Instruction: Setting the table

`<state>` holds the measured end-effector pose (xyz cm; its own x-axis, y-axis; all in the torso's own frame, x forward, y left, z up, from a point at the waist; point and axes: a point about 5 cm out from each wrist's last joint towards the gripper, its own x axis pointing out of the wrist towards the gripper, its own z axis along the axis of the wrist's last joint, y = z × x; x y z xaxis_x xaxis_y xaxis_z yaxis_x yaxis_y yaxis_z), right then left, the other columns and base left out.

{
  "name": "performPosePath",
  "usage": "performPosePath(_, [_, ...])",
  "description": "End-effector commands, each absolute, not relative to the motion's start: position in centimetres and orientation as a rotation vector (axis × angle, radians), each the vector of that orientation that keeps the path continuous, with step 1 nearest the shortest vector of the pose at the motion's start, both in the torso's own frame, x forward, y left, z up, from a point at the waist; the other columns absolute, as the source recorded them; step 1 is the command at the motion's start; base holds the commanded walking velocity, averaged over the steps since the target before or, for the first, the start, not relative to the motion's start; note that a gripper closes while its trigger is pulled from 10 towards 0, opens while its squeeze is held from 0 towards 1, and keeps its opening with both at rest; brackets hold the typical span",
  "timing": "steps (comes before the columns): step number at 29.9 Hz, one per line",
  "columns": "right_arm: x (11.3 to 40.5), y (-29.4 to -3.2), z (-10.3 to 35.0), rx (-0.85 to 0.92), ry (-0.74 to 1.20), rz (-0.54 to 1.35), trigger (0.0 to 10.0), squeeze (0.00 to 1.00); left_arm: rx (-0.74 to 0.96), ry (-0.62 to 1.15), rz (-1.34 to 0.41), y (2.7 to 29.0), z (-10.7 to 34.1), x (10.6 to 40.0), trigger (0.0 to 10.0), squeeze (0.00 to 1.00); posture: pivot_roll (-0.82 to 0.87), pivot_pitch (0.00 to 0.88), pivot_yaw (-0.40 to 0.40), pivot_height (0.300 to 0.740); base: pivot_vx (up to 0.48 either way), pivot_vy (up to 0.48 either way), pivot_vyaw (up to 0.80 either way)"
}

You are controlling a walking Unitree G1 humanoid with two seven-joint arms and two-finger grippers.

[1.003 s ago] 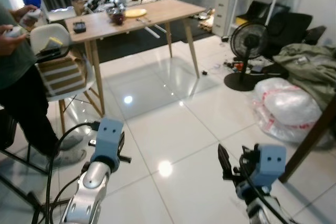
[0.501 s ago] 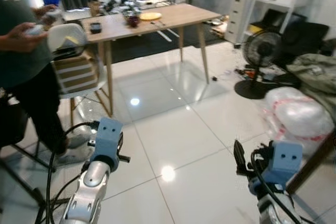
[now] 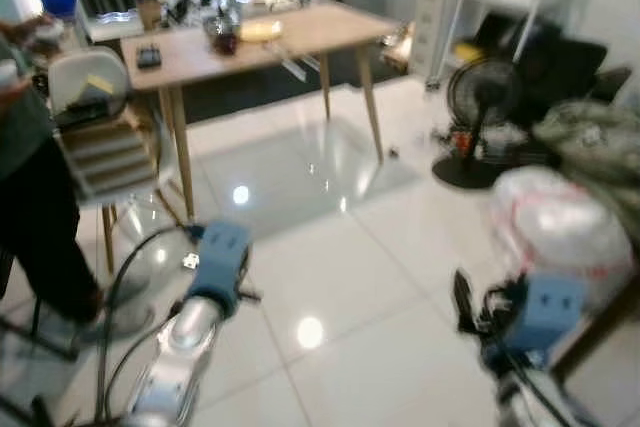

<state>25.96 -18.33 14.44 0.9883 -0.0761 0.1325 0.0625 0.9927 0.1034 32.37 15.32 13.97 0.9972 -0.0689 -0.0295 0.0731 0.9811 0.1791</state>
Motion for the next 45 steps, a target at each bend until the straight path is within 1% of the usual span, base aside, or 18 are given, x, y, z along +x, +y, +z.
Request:
performPosePath(1, [25.6,-19.3,14.0,0.095,-0.123,-0.109,10.0,0.00,0.179,0.029,-0.097,14.5,13.7,32.3,10.0,0.00,-0.05,0.004,0.154,0.740,0.480,0.000,0.00])
performPosePath(8, [25.6,-18.9,14.3,0.079,-0.144,-0.069,10.0,0.00,0.199,0.011,-0.116,14.3,13.9,32.3,10.0,0.00,-0.05,0.006,0.156,0.740,0.480,0.000,0.00])
performPosePath(14, [25.9,-17.9,14.9,0.020,-0.169,0.023,10.0,0.00,0.217,-0.058,-0.206,12.7,14.6,32.1,10.0,0.00,-0.05,0.007,0.159,0.740,0.480,0.000,0.00])
performPosePath(15, [25.9,-17.9,14.9,0.022,-0.170,0.025,10.0,0.00,0.217,-0.080,-0.236,12.1,14.9,32.0,10.0,0.00,-0.05,0.006,0.159,0.740,0.480,0.000,0.00])
performPosePath(18, [25.9,-17.9,14.8,0.023,-0.168,0.023,10.0,0.00,0.220,-0.098,-0.263,11.6,15.2,32.0,10.0,0.00,-0.05,0.006,0.159,0.740,0.480,0.000,0.00])
performPosePath(25, [25.8,-18.0,14.6,0.026,-0.161,0.018,10.0,0.00,0.203,-0.101,-0.262,11.5,15.3,32.1,10.0,0.00,-0.05,0.012,0.158,0.740,0.480,0.000,0.00])
performPosePath(27, [25.7,-18.0,14.4,0.024,-0.149,0.026,10.0,0.00,0.186,-0.099,-0.251,11.6,15.2,32.0,10.0,0.00,-0.05,0.018,0.136,0.740,0.480,0.000,0.00])
performPosePath(29, [25.7,-18.0,14.3,0.023,-0.145,0.029,10.0,0.00,0.182,-0.099,-0.248,11.6,15.2,32.0,10.0,0.00,-0.05,0.018,0.136,0.740,0.480,0.000,0.00])
performPosePath(31, [25.9,-18.0,14.3,0.015,-0.135,0.044,10.0,0.00,0.163,-0.101,-0.229,11.6,15.2,31.9,10.0,0.00,-0.04,0.024,0.102,0.740,0.480,0.000,0.00])
performPosePath(33, [25.9,-18.1,14.3,0.013,-0.132,0.048,10.0,0.00,0.156,-0.103,-0.223,11.6,15.2,31.8,10.0,0.00,-0.04,0.026,0.095,0.740,0.480,0.000,0.00])
performPosePath(34, [26.1,-18.2,14.5,0.005,-0.130,0.055,10.0,0.00,0.143,-0.105,-0.210,11.5,15.2,31.7,10.0,0.00,-0.04,0.033,0.072,0.740,0.480,0.000,0.00])
performPosePath(38, [26.6,-18.3,14.8,-0.009,-0.131,0.069,10.0,0.00,0.116,-0.106,-0.188,11.5,15.2,31.5,10.0,0.00,-0.03,0.040,0.053,0.740,0.480,0.000,0.00])
performPosePath(40, [27.0,-18.5,15.1,-0.018,-0.132,0.081,10.0,0.00,0.104,-0.110,-0.181,11.4,15.2,31.2,10.0,0.00,-0.02,0.048,0.028,0.740,0.480,0.000,0.00])
performPosePath(45, [27.4,-18.2,15.2,-0.020,-0.133,0.101,10.0,0.00,0.101,-0.108,-0.172,11.7,15.1,31.0,10.0,0.00,-0.01,0.051,0.024,0.740,0.480,0.000,0.00])
